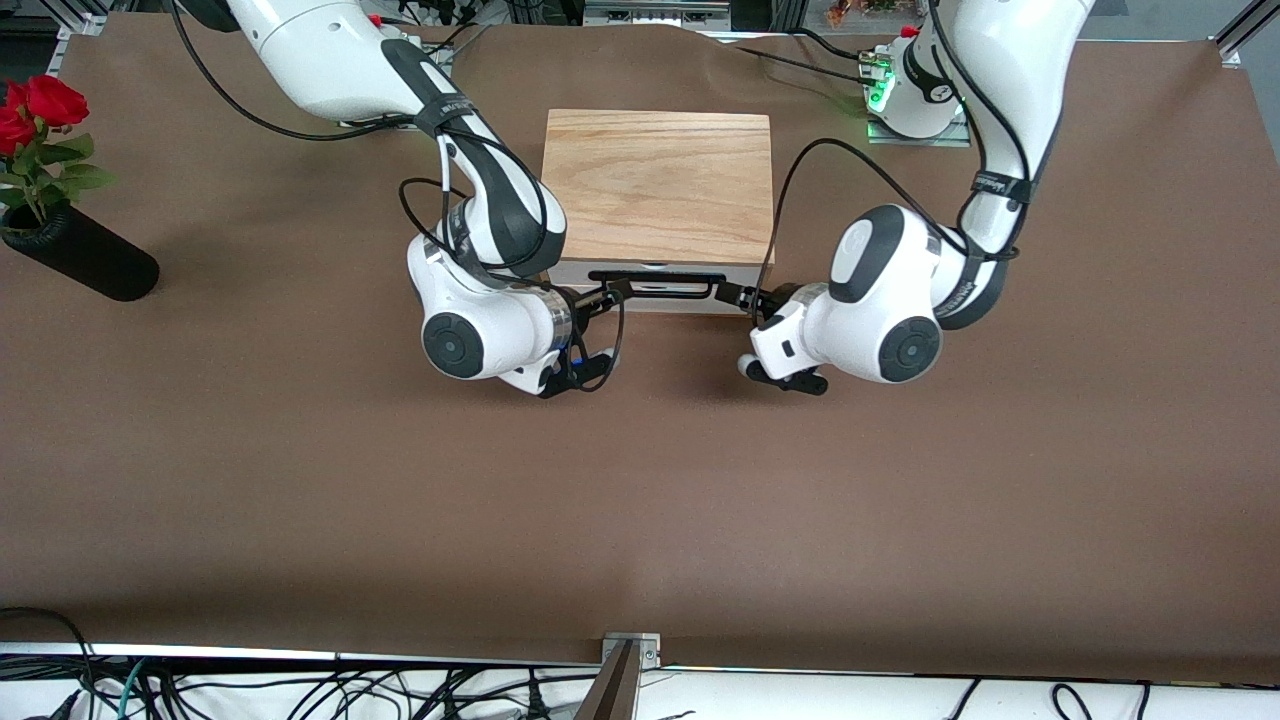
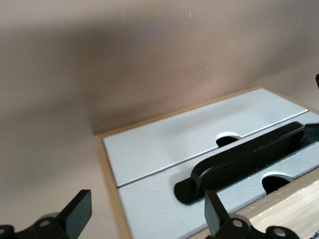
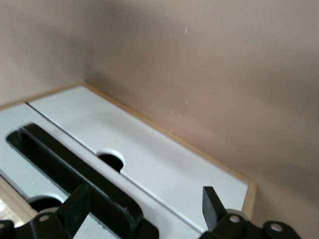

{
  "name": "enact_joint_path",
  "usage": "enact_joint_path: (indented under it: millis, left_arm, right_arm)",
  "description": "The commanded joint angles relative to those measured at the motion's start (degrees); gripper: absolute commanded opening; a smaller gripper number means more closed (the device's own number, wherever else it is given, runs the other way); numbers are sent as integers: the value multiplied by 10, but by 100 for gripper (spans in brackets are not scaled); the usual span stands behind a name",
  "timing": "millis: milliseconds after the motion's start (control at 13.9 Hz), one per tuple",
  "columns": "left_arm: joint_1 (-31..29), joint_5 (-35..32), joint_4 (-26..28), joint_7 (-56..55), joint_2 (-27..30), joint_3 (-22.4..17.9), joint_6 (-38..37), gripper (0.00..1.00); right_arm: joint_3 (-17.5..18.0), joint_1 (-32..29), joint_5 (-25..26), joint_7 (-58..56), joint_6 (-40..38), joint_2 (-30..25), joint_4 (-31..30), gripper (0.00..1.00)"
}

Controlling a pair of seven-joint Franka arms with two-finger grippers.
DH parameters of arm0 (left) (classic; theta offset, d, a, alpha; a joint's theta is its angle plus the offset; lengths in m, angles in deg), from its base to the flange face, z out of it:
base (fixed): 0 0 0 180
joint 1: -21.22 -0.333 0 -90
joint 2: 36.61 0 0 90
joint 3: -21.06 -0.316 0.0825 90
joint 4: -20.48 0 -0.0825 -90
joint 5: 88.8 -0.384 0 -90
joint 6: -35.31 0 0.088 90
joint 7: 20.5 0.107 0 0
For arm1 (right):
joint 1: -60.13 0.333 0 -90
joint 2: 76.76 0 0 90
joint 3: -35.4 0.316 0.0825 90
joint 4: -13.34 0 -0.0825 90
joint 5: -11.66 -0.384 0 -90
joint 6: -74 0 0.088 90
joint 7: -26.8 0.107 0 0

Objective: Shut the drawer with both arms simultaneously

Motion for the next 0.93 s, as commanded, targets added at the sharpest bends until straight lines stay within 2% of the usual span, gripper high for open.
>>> enact_joint_path:
  millis: [0,359,575,791,863]
  left_arm:
    - [-7,-44,-50,6,-1,0,-21,100]
    - [-27,-157,-86,7,50,-1,-22,100]
    - [-68,-194,-100,6,91,-1,-22,100]
    - [-97,-220,-100,6,128,-1,-23,100]
    - [-100,-227,-92,4,144,-12,-23,100]
  right_arm:
    - [-9,-21,3,-20,-8,1,41,100]
    - [-32,-44,108,-25,-3,-21,59,100]
    - [-73,-51,156,-29,-13,-22,76,100]
    - [-95,-70,170,-28,-54,-25,103,100]
    - [-115,-67,170,-28,-56,-28,103,100]
